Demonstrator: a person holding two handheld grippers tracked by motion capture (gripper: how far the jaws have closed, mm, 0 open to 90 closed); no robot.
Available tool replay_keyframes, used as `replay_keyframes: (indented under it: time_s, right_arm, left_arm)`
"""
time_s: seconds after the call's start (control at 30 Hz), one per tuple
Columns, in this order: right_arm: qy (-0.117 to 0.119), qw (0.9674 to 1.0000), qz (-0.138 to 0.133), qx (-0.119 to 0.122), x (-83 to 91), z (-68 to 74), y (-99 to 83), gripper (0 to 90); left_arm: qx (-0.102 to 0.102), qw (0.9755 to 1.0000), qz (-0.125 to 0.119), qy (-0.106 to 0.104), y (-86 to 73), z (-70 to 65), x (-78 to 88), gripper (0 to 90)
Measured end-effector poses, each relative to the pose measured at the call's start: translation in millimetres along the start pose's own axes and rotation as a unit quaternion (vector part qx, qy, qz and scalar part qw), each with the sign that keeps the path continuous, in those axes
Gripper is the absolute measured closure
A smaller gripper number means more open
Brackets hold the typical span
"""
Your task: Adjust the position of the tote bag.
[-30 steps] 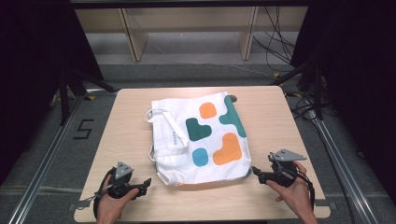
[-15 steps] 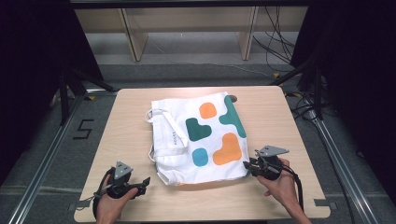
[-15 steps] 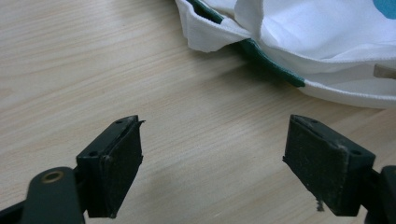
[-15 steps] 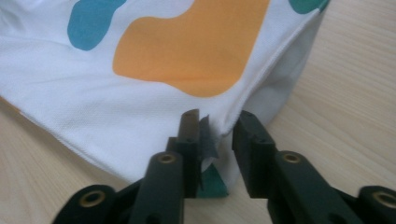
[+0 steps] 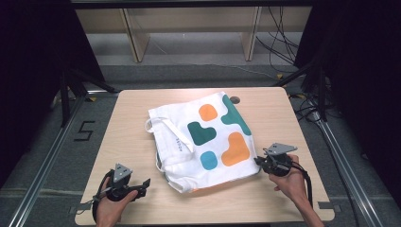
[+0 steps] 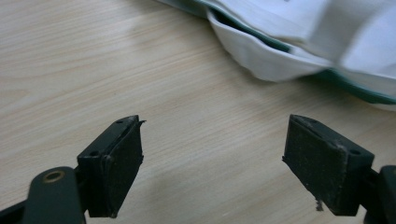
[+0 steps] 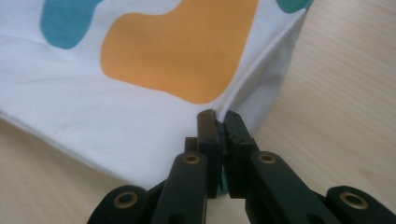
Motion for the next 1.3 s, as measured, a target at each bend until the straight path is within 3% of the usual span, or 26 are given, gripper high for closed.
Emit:
replay_keyframes:
  time_s: [0.03, 0.1, 0.13, 0.17, 0.23, 0.27, 0.33, 0.37, 0.4, 0.5, 0.57, 0.6, 0.63, 0.7, 0.73, 0.77, 0.8, 0.87, 0.9, 0.93, 0.97, 1.0, 1.07, 1.1, 1.13, 1.3]
  right_arm:
    - [-0.002, 0.9999, 0.003, 0.011, -0.4, -6.9, 1.3, 88.0]
    - [-0.005, 0.9999, -0.006, 0.013, -1.5, -12.2, 3.1, 88.0]
    - [-0.013, 0.9999, 0.003, -0.001, -2.0, -20.2, 3.1, 88.0]
    - [-0.011, 0.9999, -0.006, 0.011, -3.3, -24.7, 5.9, 88.0]
    - [-0.012, 0.9999, -0.001, 0.0, -5.3, -32.9, 8.7, 88.0]
    - [-0.019, 0.9998, -0.008, -0.007, -9.4, -42.8, 14.3, 88.0]
    - [-0.028, 0.9996, -0.005, 0.0, -11.2, -49.6, 16.4, 88.0]
    - [-0.03, 0.9994, -0.007, -0.015, -13.7, -52.1, 19.5, 88.1]
    - [-0.049, 0.9985, -0.004, 0.023, -16.2, -65.8, 22.8, 88.1]
    - [-0.062, 0.9979, -0.003, 0.015, -25.3, -81.2, 31.4, 88.1]
    - [-0.065, 0.9979, -0.006, 0.003, -28.9, -86.4, 33.7, 88.1]
    - [-0.07, 0.9974, -0.01, 0.01, -29.3, -89.2, 35.4, 88.0]
    - [-0.067, 0.9977, -0.003, -0.005, -28.4, -86.8, 34.4, 87.7]
    - [-0.068, 0.9977, -0.001, 0.001, -25.0, -86.4, 35.0, 86.3]
    - [-0.083, 0.9964, -0.011, 0.018, -15.3, -82.4, 40.1, 77.0]
    - [-0.083, 0.9964, -0.012, -0.009, -8.0, -75.9, 40.9, 71.9]
    - [-0.083, 0.9964, -0.012, -0.009, -8.0, -75.9, 40.9, 71.9]
    - [-0.039, 0.998, -0.021, -0.044, 15.8, -43.9, 38.5, 61.9]
    - [-0.022, 0.9991, -0.023, -0.03, 21.5, -35.0, 37.5, 60.1]
    - [-0.022, 0.9991, -0.023, -0.03, 21.5, -35.0, 37.5, 60.1]
    - [0.002, 0.9996, -0.025, -0.016, 26.5, -21.6, 36.2, 58.4]
    - [0.036, 0.9987, -0.036, 0.002, 31.6, -1.6, 35.6, 58.3]
    - [0.068, 0.9974, -0.026, -0.005, 36.4, 20.6, 30.5, 56.6]
    - [0.087, 0.996, -0.021, 0.009, 36.9, 31.9, 28.1, 56.0]
    - [0.09, 0.9955, -0.018, 0.026, 35.5, 40.5, 25.3, 54.9]
    - [0.139, 0.9889, 0.001, 0.054, 25.9, 90.6, 16.7, 49.9]
  left_arm:
    - [0.019, 0.9997, -0.017, 0.008, 2.0, 0.3, -1.0, 18.4]
    - [0.02, 0.9995, -0.023, 0.011, 2.2, 1.6, -1.6, 18.4]
    - [0.008, 0.9999, -0.006, 0.006, -0.8, 4.0, 0.5, 18.5]
    - [0.012, 0.9998, -0.005, 0.012, -1.2, 5.2, 1.4, 18.4]
    - [0.011, 0.9998, -0.006, 0.015, -0.8, 6.5, 2.3, 18.4]
    - [0.031, 0.9992, -0.02, 0.018, 1.0, 5.1, 0.3, 18.4]
    - [0.03, 0.9992, -0.018, 0.019, 0.6, 5.5, 0.4, 18.4]
    - [0.032, 0.9991, -0.02, 0.02, 0.9, 5.6, -0.1, 18.4]
    - [0.016, 0.9996, -0.009, 0.02, -1.0, 7.9, 1.1, 18.4]
    - [0.009, 0.9998, -0.004, 0.018, -1.8, 8.7, 0.7, 18.5]
    - [0.009, 0.9997, -0.002, 0.021, -2.4, 8.6, 0.4, 18.5]
    - [0.003, 0.9998, 0.006, 0.02, -3.5, 9.1, 1.6, 18.5]
    - [0.026, 0.9993, -0.013, 0.024, -0.6, 6.3, -1.1, 18.5]
    - [0.022, 0.9994, -0.013, 0.023, -0.6, 6.8, -0.9, 18.5]
    - [0.026, 0.9993, -0.015, 0.021, -0.5, 6.3, -1.5, 18.5]
    - [0.025, 0.9994, -0.014, 0.021, -0.9, 5.8, -1.5, 18.5]
    - [0.025, 0.9994, -0.014, 0.021, -0.9, 5.8, -1.5, 18.5]
    - [0.002, 0.9998, 0.008, 0.016, -4.7, 7.5, 1.0, 18.5]
    - [0.0, 0.9999, 0.006, 0.012, -4.4, 7.2, 0.6, 18.6]
    - [0.0, 0.9999, 0.005, 0.013, -4.1, 6.8, 0.4, 18.6]
    - [0.011, 0.9998, -0.005, 0.018, -2.3, 4.6, -0.1, 18.7]
    - [-0.008, 0.9999, 0.007, 0.013, -4.1, 6.2, 1.9, 18.8]
    - [-0.006, 0.9999, 0.005, 0.009, -4.1, 5.5, 1.4, 18.9]
    - [-0.005, 0.9999, 0.005, 0.008, -4.1, 5.4, 1.2, 18.8]
    - [-0.004, 0.9999, 0.007, 0.011, -4.3, 5.4, 1.1, 18.8]
    - [-0.005, 0.9999, 0.01, 0.007, -5.4, 6.6, 0.5, 18.8]
Point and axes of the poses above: each handheld gripper's, and its own axes: x roughly backward along the jaws, y roughly out of its top, z roughly to its left, the point moved 7 cm from there along -x, roughly forward along the jaws, and after that the axes turned 12 degrees about -x, right-handed, at the moved point
